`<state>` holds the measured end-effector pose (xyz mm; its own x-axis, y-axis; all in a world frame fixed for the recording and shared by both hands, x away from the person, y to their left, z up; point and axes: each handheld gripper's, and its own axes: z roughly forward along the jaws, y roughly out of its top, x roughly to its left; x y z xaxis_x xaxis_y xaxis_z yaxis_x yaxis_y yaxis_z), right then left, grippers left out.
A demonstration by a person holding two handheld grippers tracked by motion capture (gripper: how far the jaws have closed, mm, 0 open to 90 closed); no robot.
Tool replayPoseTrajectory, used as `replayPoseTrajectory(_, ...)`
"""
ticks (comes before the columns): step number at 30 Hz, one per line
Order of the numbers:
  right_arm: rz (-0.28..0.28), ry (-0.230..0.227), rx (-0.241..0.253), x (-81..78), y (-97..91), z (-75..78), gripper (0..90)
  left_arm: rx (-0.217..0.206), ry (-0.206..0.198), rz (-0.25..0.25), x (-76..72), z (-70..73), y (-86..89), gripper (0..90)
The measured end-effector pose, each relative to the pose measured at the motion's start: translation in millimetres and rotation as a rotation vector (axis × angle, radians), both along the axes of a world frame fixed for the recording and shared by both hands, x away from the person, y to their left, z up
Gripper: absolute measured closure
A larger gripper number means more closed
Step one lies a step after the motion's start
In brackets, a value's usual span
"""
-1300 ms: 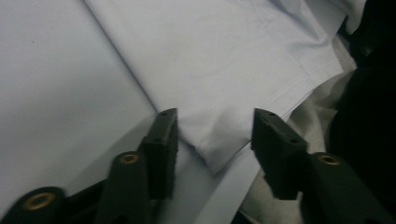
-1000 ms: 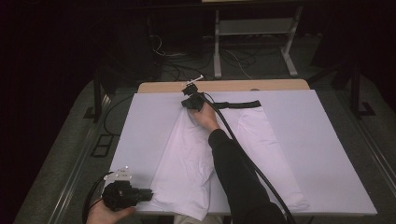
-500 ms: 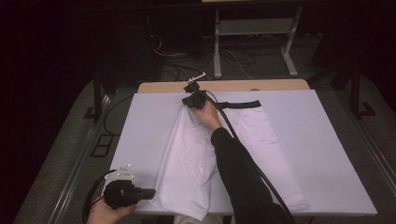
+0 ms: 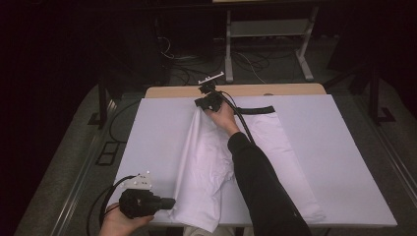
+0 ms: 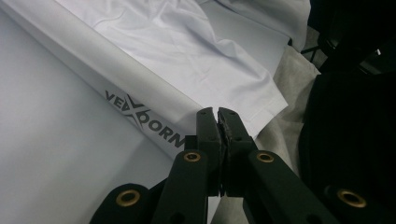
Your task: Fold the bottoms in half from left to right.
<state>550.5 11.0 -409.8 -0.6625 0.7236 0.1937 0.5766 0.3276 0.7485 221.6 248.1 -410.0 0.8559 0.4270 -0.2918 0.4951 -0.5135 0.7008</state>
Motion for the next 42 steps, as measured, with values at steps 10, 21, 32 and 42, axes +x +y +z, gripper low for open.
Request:
replayPoseTrajectory(10,-0.001,-0.011,0.015,-2.7,-14.4,7.7,85.2,-0.034,-0.018,-0.028,0.0,9.3,-10.5,87.7)
replayPoseTrajectory(21,-0.002,-0.027,0.019,-6.9,-30.9,19.4,85.2,-0.049,-0.031,-0.089,3.9,16.7,-32.4,87.8)
replayPoseTrajectory(32,-0.035,-0.034,0.037,-9.1,-62.2,27.7,85.2,-0.058,-0.055,-0.155,10.6,24.6,-59.7,87.7)
replayPoseTrajectory(42,-0.077,-0.035,0.051,-10.5,-96.1,32.3,85.2,-0.065,-0.074,-0.211,17.7,29.7,-85.6,87.7)
